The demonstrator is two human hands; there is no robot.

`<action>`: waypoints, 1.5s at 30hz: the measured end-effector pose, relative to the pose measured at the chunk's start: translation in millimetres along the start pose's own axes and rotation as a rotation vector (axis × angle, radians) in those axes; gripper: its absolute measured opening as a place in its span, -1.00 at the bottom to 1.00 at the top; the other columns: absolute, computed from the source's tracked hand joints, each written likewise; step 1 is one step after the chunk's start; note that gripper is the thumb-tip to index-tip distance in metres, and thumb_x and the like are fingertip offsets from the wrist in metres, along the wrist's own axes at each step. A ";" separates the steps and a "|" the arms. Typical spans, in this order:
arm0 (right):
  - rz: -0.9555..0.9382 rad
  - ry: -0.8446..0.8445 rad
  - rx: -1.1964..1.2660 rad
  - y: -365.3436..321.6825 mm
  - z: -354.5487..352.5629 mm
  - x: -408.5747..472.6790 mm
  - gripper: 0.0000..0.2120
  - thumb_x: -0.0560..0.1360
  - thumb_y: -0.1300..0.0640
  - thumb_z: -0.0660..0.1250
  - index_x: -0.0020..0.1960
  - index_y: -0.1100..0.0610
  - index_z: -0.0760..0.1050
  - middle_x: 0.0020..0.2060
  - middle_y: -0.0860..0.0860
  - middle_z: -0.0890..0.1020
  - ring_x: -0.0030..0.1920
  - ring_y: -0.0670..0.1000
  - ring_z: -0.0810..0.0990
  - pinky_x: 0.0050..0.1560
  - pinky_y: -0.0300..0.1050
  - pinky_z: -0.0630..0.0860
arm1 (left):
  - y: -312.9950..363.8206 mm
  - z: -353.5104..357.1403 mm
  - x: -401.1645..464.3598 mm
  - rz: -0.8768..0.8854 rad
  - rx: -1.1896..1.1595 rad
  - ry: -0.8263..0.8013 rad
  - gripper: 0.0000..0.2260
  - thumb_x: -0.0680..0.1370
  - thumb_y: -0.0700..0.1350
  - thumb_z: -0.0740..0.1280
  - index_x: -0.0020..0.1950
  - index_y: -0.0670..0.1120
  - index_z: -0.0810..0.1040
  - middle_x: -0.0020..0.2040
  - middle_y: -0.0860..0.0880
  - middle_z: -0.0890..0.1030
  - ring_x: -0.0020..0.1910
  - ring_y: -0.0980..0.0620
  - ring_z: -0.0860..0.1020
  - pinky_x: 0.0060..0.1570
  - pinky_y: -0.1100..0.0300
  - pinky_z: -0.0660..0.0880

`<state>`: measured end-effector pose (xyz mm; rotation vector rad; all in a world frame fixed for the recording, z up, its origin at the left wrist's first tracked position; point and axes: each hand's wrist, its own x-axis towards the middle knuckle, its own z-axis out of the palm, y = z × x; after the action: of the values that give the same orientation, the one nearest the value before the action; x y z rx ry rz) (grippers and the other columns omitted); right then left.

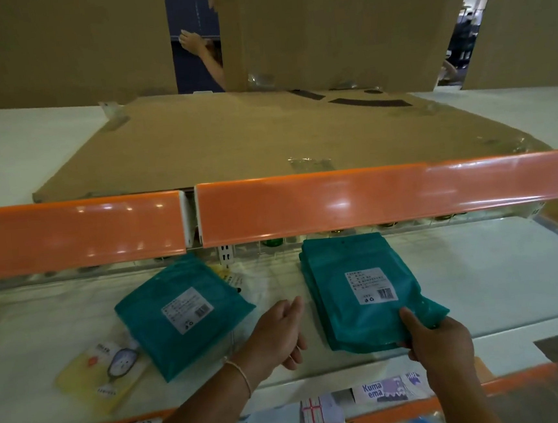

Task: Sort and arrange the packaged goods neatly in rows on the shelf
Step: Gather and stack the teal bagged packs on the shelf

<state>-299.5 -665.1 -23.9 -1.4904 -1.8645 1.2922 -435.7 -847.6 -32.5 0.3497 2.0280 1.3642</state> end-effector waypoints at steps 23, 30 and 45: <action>-0.466 -0.118 -0.228 -37.0 99.0 -84.2 -0.82 0.51 0.07 0.37 0.10 0.05 0.57 -0.39 -0.05 0.60 -0.32 0.01 0.56 -0.19 -0.14 0.43 | -40.4 -92.7 -25.0 0.049 -0.004 0.149 -0.78 0.64 0.14 0.10 0.10 0.06 0.43 -0.31 -0.08 0.53 -0.44 0.03 0.48 -0.46 0.22 0.44; -0.181 -0.544 -0.184 -32.0 182.4 -130.4 -0.86 0.53 0.10 0.35 -0.20 0.05 0.61 -0.43 0.00 0.68 -0.38 -0.01 0.68 -0.24 -0.03 0.65 | -87.4 -167.8 -49.4 0.033 -0.005 0.346 -0.69 0.64 0.08 0.16 -0.10 -0.10 0.52 -0.39 -0.08 0.51 -0.54 0.11 0.45 -0.45 0.18 0.41; 0.184 -0.537 0.223 -55.1 237.0 -185.5 -0.90 0.55 0.29 0.26 -0.07 0.30 0.54 -0.23 0.21 0.68 -0.29 0.15 0.59 -0.41 -0.14 0.34 | -132.0 -232.5 -72.3 -0.061 -0.253 0.270 -0.76 0.64 -0.10 0.16 0.03 -0.25 0.52 -0.34 -0.14 0.55 -0.54 -0.01 0.44 -0.53 0.21 0.39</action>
<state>-452.1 -929.0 -50.2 -1.3046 -1.8265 2.0772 -515.1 -1110.5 -68.6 -0.0096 2.0242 1.6800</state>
